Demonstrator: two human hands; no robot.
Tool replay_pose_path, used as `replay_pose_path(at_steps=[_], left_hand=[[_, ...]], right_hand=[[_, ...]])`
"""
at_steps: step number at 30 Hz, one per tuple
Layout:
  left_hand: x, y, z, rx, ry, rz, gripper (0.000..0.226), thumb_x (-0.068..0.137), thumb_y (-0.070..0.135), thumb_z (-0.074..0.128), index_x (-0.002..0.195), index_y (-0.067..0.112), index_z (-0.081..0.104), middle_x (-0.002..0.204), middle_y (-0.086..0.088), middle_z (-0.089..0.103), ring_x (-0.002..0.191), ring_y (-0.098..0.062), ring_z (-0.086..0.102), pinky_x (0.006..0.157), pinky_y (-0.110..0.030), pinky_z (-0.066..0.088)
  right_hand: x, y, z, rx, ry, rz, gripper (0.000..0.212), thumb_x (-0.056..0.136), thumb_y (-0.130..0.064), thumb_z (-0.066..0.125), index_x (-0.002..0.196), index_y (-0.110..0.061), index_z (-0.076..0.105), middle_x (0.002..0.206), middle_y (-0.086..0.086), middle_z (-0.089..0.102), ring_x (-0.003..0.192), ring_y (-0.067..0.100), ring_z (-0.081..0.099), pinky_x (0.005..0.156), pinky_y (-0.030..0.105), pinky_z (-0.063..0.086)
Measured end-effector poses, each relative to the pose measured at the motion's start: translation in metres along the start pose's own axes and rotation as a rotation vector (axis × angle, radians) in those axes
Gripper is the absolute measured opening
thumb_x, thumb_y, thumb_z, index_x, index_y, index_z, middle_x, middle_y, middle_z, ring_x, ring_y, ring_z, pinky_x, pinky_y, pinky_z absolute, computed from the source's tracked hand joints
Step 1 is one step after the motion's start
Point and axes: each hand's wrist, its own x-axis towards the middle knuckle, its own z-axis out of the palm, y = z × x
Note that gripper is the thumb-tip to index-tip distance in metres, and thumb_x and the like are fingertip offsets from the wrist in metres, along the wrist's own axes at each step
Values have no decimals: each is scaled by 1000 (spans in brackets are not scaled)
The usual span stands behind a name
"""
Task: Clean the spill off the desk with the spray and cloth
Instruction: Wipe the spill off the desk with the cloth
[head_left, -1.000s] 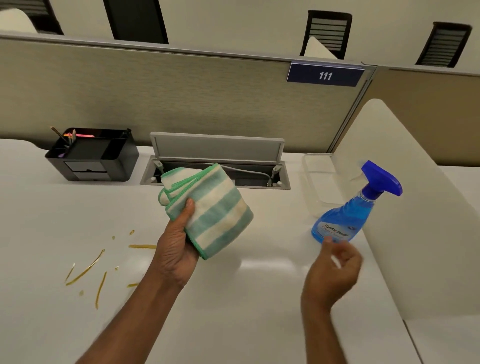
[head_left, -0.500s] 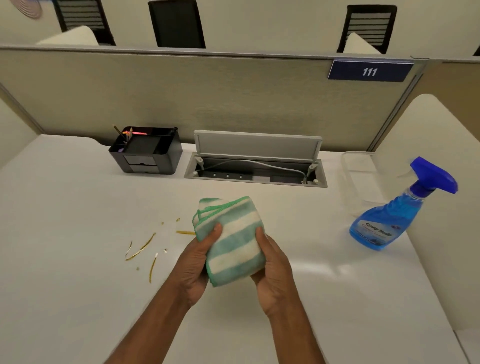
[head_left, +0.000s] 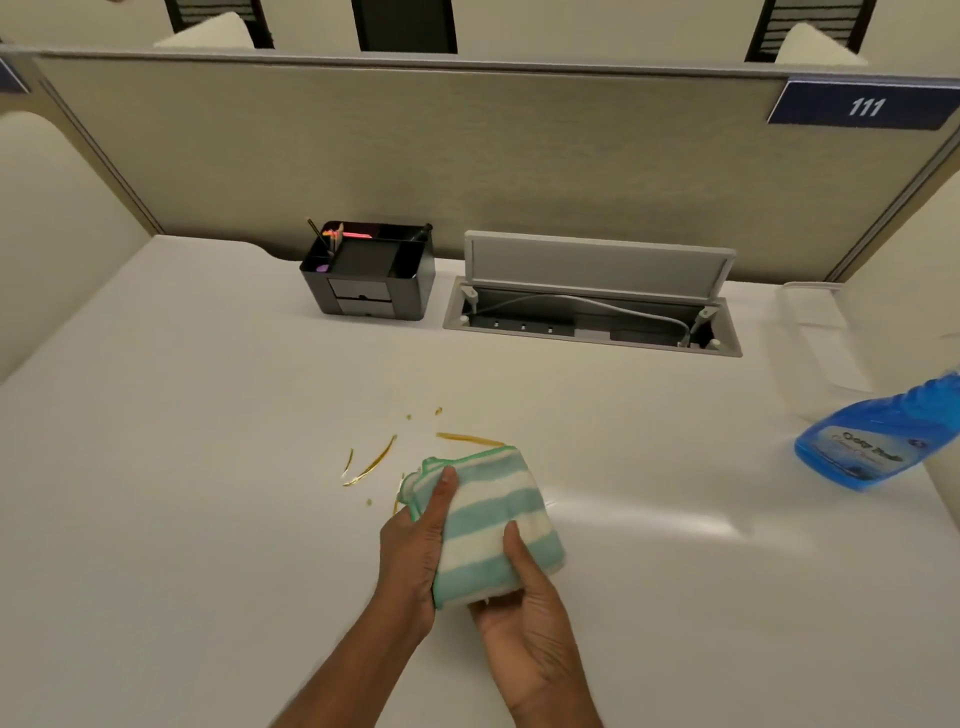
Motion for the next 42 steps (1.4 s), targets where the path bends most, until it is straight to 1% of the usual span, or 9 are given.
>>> replay_pose_path(at_steps=[7,13,19,22,25,28,33,38,42], left_hand=[[29,18,-64,105,85,260,47,93,55,60,94,10,75,91,-11,79,85,-23,77,72,-36,62],[72,28,-136,437,227,587,38,106,37,44,132,17,64,136,1,66,132,-31,58,108,-39,46],[124,39,-184,865,245,752,55,106,28,42,155,6,34,167,-13,29,159,-25,12,128,-47,14],[141,34,-189,1108,236,787,56,107,30,39,155,2,34,167,-18,28,158,-31,14,128,-48,14],[151,29,-189,1251,231,814,62,104,41,30,154,4,36,166,-19,29,157,-33,17,128,-48,14],[158,27,-190,1299,233,839,67,101,47,24,155,9,37,166,-16,30,157,-31,19,128,-48,16],[163,26,-191,1394,259,876,62,103,45,23,156,16,37,165,-12,35,155,-32,25,126,-50,20],[163,25,-192,1429,265,865,60,104,43,24,157,18,35,166,-10,32,156,-31,25,126,-51,21],[162,26,-190,1434,259,854,60,104,43,24,158,18,32,168,-9,29,157,-29,21,127,-49,18]], right_hand=[[1,14,27,-126,337,-493,30,74,-16,79,104,-21,78,108,2,79,95,19,75,70,34,61],[8,-2,38,-527,608,-1019,39,81,-25,78,116,-33,62,109,-18,71,102,-1,67,90,29,51],[51,-22,23,-1094,739,-1392,43,88,-16,69,127,-12,51,127,8,61,115,29,59,95,44,51],[77,-17,9,-1565,796,-1216,41,81,-13,72,116,-1,55,137,20,54,124,43,51,95,52,45],[88,0,-1,-1958,637,-991,60,74,-51,78,112,-8,58,144,17,49,134,39,44,101,50,35],[95,-14,-2,-1899,595,-917,75,77,-81,47,119,-20,57,140,8,53,133,30,44,103,49,35],[111,-23,10,-1754,760,-1001,43,98,-49,48,112,-11,64,139,12,53,132,35,42,103,51,34],[122,-25,14,-1437,830,-1012,48,98,-45,38,105,-6,65,127,16,65,121,40,55,101,56,43],[127,-10,5,-1881,828,-986,49,99,-38,49,142,-15,50,149,20,47,137,41,42,110,54,34]])
